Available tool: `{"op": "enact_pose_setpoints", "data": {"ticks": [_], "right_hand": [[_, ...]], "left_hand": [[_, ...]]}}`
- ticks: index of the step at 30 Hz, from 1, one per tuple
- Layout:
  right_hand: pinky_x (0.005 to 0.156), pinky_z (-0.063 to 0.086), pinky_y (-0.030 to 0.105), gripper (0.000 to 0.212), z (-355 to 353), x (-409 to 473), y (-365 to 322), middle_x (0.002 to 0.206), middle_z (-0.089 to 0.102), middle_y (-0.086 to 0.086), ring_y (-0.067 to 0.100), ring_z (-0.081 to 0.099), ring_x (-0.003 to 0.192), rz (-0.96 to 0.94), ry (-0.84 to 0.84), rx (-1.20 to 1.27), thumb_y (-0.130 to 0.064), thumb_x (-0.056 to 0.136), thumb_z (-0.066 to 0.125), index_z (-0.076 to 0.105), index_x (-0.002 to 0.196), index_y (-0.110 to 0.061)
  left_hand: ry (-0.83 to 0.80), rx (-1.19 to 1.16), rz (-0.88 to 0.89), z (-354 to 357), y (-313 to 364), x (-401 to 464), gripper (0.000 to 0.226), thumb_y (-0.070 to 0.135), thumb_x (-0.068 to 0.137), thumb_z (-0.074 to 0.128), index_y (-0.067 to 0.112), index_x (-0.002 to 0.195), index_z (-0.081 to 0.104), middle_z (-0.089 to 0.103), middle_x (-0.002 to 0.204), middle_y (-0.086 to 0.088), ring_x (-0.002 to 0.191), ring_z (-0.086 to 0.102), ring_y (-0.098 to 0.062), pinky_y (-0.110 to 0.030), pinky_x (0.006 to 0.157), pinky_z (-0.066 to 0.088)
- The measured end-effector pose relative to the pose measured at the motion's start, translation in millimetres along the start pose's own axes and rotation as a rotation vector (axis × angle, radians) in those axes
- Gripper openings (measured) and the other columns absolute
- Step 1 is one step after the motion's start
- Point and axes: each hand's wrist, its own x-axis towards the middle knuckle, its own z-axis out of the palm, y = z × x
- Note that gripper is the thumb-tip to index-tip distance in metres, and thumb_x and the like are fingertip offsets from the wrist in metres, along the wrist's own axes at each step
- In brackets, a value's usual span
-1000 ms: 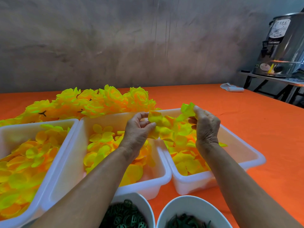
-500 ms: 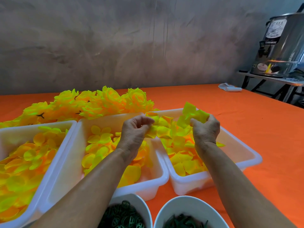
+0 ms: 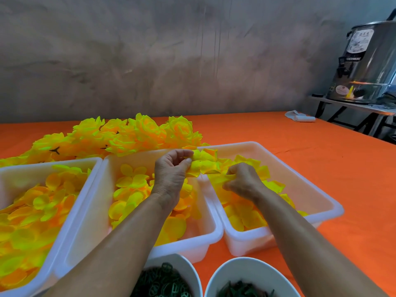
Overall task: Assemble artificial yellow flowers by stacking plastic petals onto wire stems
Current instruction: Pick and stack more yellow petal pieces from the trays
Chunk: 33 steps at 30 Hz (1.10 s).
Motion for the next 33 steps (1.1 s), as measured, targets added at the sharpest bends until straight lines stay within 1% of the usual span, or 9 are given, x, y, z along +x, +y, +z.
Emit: {"op": "enact_pose_setpoints", "data": {"ticks": [5, 8, 10, 16, 22, 25, 29, 31, 33], "right_hand": [[0.069, 0.039, 0.024, 0.042, 4.9, -1.7, -0.4, 0.104, 0.06, 0.006, 0.021, 0.055, 0.094, -0.172, -0.12, -0.024, -0.003, 0.074, 0.065, 0.058, 0.108, -0.025], [0.093, 0.044, 0.026, 0.067, 13.3, -0.9, 0.7, 0.134, 0.053, 0.005, 0.021, 0.05, 0.121, -0.21, -0.297, -0.138, -0.012, 0.081, 0.065, 0.04, 0.14, -0.03], [0.1, 0.041, 0.028, 0.061, 17.2, 0.3, 1.3, 0.14, 0.049, 0.003, 0.021, 0.045, 0.129, -0.228, -0.328, -0.236, -0.02, 0.085, 0.063, 0.041, 0.14, -0.032], [0.078, 0.04, 0.027, 0.026, 10.4, -7.4, -3.0, 0.121, 0.062, 0.01, 0.028, 0.053, 0.115, -0.286, -0.204, -0.341, -0.028, 0.088, 0.061, 0.064, 0.112, -0.021], [0.058, 0.031, 0.026, 0.022, -35.0, -19.4, -9.4, 0.086, 0.056, 0.005, 0.019, 0.055, 0.088, -0.287, -0.252, -0.266, -0.016, 0.081, 0.064, 0.069, 0.102, -0.012], [0.063, 0.035, 0.032, 0.018, -47.4, -33.0, -8.1, 0.083, 0.059, 0.009, 0.023, 0.054, 0.082, -0.327, -0.242, -0.259, -0.018, 0.078, 0.067, 0.071, 0.094, -0.011], [0.068, 0.044, 0.036, 0.021, -47.5, -45.7, -5.6, 0.088, 0.063, 0.02, 0.034, 0.057, 0.086, -0.4, -0.198, -0.26, -0.024, 0.078, 0.068, 0.068, 0.086, -0.005], [0.073, 0.046, 0.035, 0.021, -48.3, -48.0, -4.8, 0.092, 0.066, 0.015, 0.031, 0.06, 0.09, -0.416, -0.201, -0.262, -0.023, 0.076, 0.07, 0.071, 0.092, -0.01], [0.074, 0.045, 0.026, 0.033, -48.1, -52.2, -3.9, 0.103, 0.069, 0.006, 0.023, 0.061, 0.1, -0.402, -0.238, -0.265, -0.02, 0.074, 0.073, 0.07, 0.107, -0.017]], "left_hand": [[0.01, -0.005, 0.003, 1.1, -0.9, 1.6, 0.025, -0.01, 0.087, 0.055, 0.012, 0.083, 0.064, 0.064, 0.078, -0.002, 0.069, 0.059, -0.012, -0.017, 0.059, 0.051], [-0.002, -0.007, 0.004, 0.6, -2.1, 1.9, 0.025, -0.01, 0.087, 0.055, 0.013, 0.083, 0.065, 0.065, 0.079, -0.002, 0.071, 0.061, -0.012, -0.017, 0.059, 0.052], [-0.012, -0.005, -0.005, 0.5, -3.1, 2.3, 0.025, -0.009, 0.088, 0.055, 0.013, 0.085, 0.065, 0.066, 0.081, -0.002, 0.073, 0.062, -0.012, -0.018, 0.06, 0.053], [-0.06, 0.003, -0.042, 1.4, -1.1, 2.2, 0.023, -0.009, 0.089, 0.054, 0.007, 0.101, 0.064, 0.066, 0.091, -0.008, 0.077, 0.062, -0.015, -0.017, 0.061, 0.052], [-0.127, 0.05, -0.074, 1.6, 9.0, 5.5, 0.034, -0.013, 0.087, 0.051, -0.001, 0.119, 0.056, 0.061, 0.093, -0.011, 0.081, 0.058, -0.02, -0.021, 0.063, 0.05], [-0.15, 0.097, -0.051, 7.1, 17.6, 7.2, 0.039, -0.014, 0.086, 0.052, 0.004, 0.12, 0.055, 0.059, 0.084, -0.003, 0.072, 0.057, -0.013, -0.014, 0.052, 0.049], [-0.179, 0.128, -0.026, 26.3, 26.3, 5.8, 0.047, -0.015, 0.085, 0.051, 0.007, 0.127, 0.051, 0.056, 0.089, -0.002, 0.074, 0.056, -0.011, -0.013, 0.052, 0.048], [-0.199, 0.165, -0.051, 36.4, 25.4, 5.2, 0.049, -0.01, 0.088, 0.052, 0.008, 0.133, 0.047, 0.055, 0.101, -0.005, 0.085, 0.057, -0.014, -0.014, 0.06, 0.05], [-0.29, 0.254, -0.138, 42.7, 21.8, 4.5, 0.053, 0.002, 0.093, 0.054, 0.012, 0.143, 0.038, 0.047, 0.125, -0.012, 0.111, 0.053, -0.022, -0.026, 0.085, 0.048]]}}
